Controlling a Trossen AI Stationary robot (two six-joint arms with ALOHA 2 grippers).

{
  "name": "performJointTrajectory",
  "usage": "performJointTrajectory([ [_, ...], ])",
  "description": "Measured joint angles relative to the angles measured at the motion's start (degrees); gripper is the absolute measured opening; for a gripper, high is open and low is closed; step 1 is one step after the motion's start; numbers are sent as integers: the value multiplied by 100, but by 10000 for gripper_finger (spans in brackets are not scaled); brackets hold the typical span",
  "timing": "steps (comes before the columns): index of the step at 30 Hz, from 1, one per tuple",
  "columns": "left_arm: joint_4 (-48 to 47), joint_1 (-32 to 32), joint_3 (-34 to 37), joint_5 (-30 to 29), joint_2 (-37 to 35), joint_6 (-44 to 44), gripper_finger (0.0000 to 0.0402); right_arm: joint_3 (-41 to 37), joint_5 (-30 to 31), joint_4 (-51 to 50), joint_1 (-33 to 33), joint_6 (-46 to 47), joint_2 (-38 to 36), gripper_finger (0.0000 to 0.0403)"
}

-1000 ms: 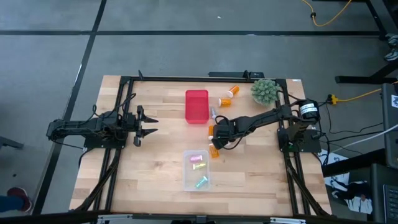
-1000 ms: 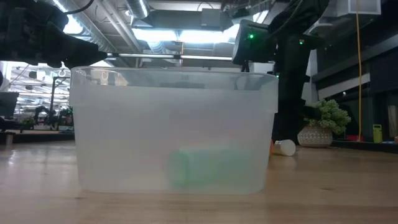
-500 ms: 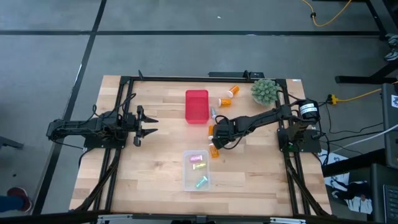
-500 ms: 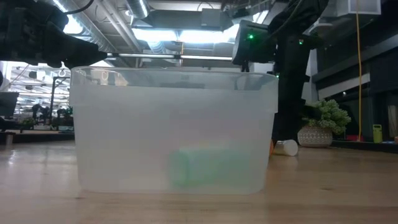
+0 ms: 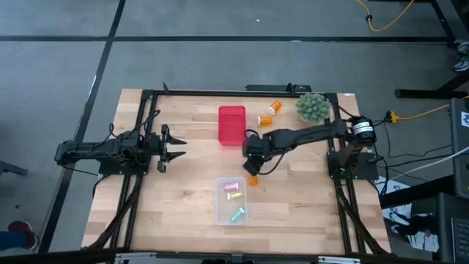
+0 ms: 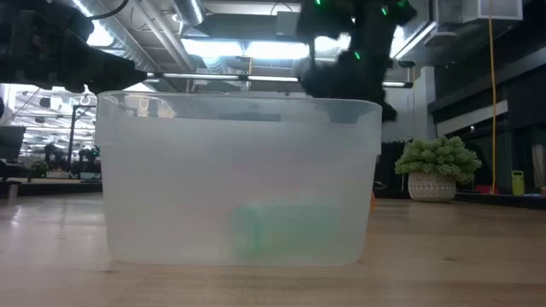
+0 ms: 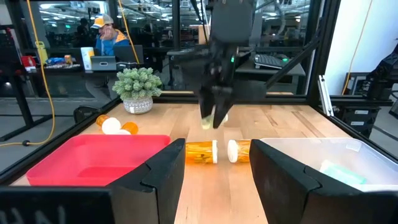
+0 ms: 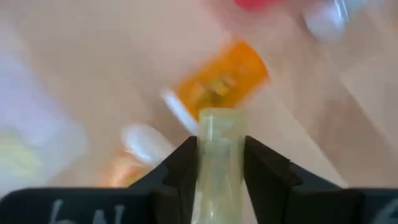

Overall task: Pick and place medicine bottles into bin by pill shape (circle, oval)
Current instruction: Put the small yellow pill bottle into the transparent bin

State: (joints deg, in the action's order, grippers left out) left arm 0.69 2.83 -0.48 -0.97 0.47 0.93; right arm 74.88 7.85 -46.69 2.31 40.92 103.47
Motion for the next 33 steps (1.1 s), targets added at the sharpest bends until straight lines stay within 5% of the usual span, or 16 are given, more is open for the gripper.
performJointTrajectory([
  [5,0,-1,0,0,0,2,173,530,-311,489,83,-1164,-12,116],
  [13,0,0,1,0,0,4,173,294,-2060,2514,294,-2687,-15,117],
  [20,2,-1,0,-1,0,24,173,78,-2923,3145,477,-3458,-15,117],
  [33,2,-1,1,-1,0,20,173,-460,-3052,4340,540,-3434,-15,117],
])
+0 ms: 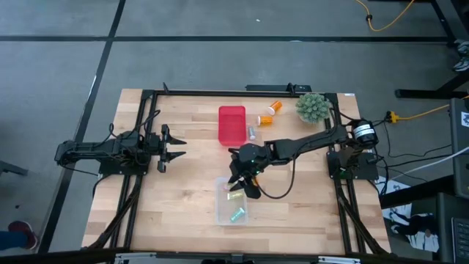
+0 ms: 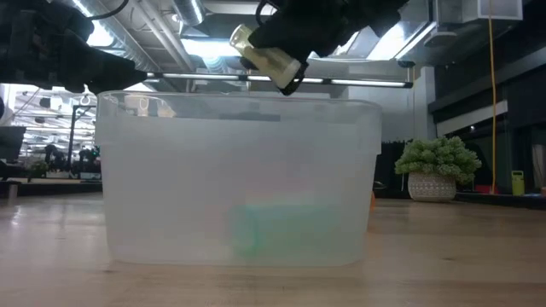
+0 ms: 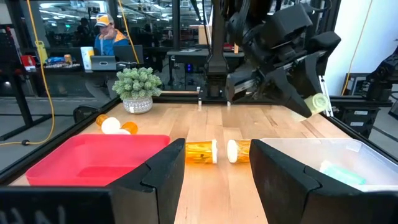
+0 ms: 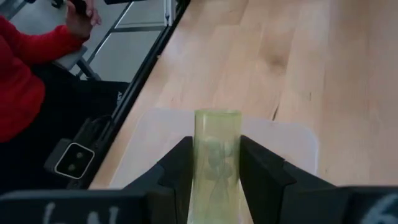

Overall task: Pick and place medicine bottles into bin by pill shape (circle, oval)
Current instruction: Put the small yellow pill bottle into the transparent bin

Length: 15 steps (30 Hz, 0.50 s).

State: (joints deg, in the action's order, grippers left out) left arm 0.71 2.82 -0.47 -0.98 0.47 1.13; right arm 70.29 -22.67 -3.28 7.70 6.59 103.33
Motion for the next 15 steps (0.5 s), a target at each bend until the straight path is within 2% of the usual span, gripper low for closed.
performJointTrajectory([
  [8,0,0,0,1,0,-2,173,-18,-7,-45,0,70,0,123],
  [15,0,0,-1,1,0,-22,173,-18,1,-33,0,62,0,162],
])
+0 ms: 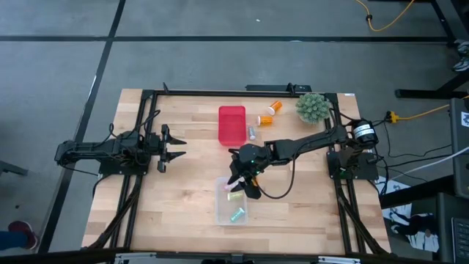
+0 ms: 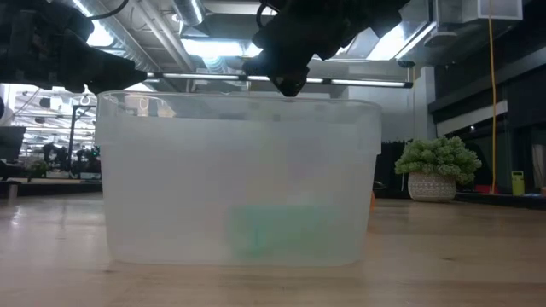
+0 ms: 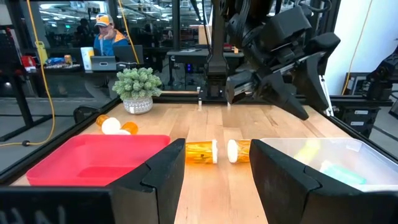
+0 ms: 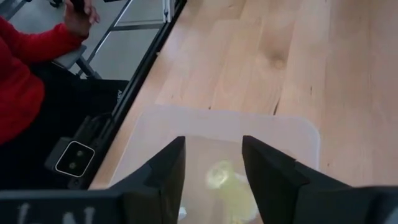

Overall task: Pick and place medicine bottles into bin by pill shape (circle, oval)
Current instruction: Put the small yellow pill bottle into the transparent bin, then put the small blue pill bottle into the transparent bin

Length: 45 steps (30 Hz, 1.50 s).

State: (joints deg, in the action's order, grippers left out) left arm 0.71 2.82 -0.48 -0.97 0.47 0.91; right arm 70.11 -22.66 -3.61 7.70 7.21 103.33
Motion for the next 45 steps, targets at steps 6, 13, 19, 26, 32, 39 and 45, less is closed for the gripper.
performJointTrajectory([
  [6,0,0,1,0,0,0,173,0,5,-5,-4,-25,0,174],
  [13,2,1,1,0,0,2,173,0,47,-4,-35,-23,0,174],
  [19,1,0,1,-2,0,4,173,2,53,-236,-190,5,-56,174],
  [26,0,0,1,-1,0,2,173,7,144,-1098,-412,-36,-482,174],
  [32,0,1,1,-2,0,2,173,7,1843,-2242,-478,-122,-1005,174],
  [39,-2,1,1,0,0,2,173,9,4735,-3221,-527,880,-1347,174],
  [45,-2,1,1,-2,0,4,173,-107,6063,-3644,-754,1846,-1362,174],
])
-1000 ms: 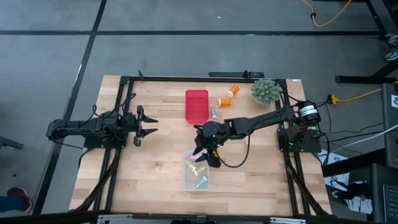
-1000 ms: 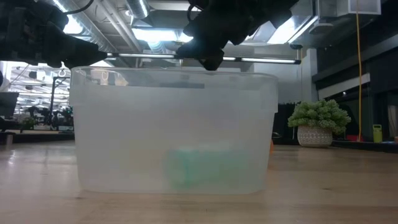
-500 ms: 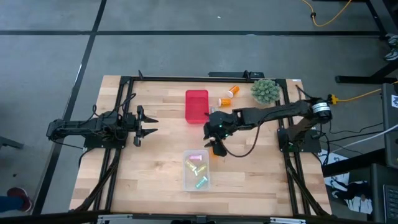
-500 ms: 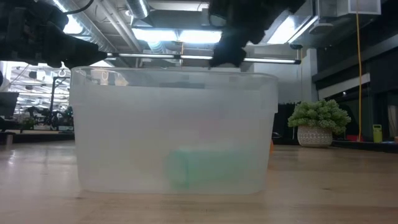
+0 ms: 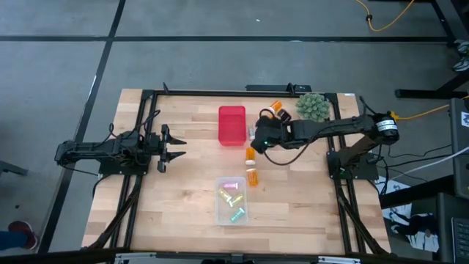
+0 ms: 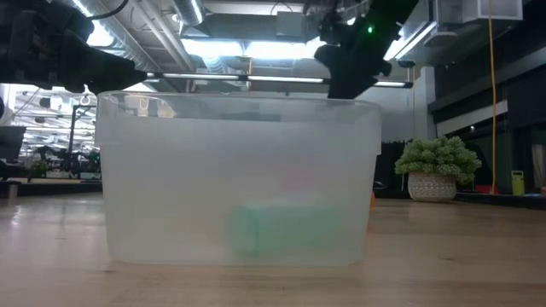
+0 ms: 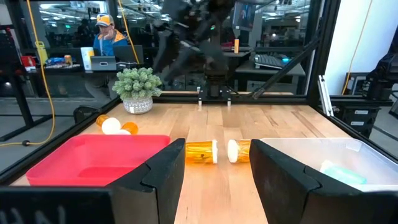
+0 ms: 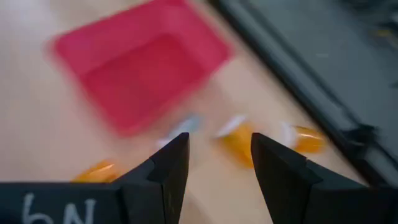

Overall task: Pick and place medicine bottles into bin by pill shape (circle, oval)
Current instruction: Put the small blue pill bottle into the transparent bin

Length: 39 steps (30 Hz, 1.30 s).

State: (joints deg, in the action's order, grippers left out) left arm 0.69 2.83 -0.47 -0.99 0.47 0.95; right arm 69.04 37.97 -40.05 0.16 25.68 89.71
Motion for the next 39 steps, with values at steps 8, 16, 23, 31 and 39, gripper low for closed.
performJointTrajectory([
  [8,0,0,0,2,0,-2,173,-597,408,206,-577,1295,2,174],
  [16,0,-2,0,0,0,-2,173,-1565,-1067,2370,-1017,1465,9,174],
  [23,0,-2,0,0,0,-2,173,-1791,-1349,2917,-1018,1815,22,174],
  [31,0,0,-1,2,0,-4,173,-1791,-1866,2872,-1014,1929,78,174],
  [39,0,-1,0,2,0,-2,173,-1793,-2057,2904,-1171,1932,615,174],
])
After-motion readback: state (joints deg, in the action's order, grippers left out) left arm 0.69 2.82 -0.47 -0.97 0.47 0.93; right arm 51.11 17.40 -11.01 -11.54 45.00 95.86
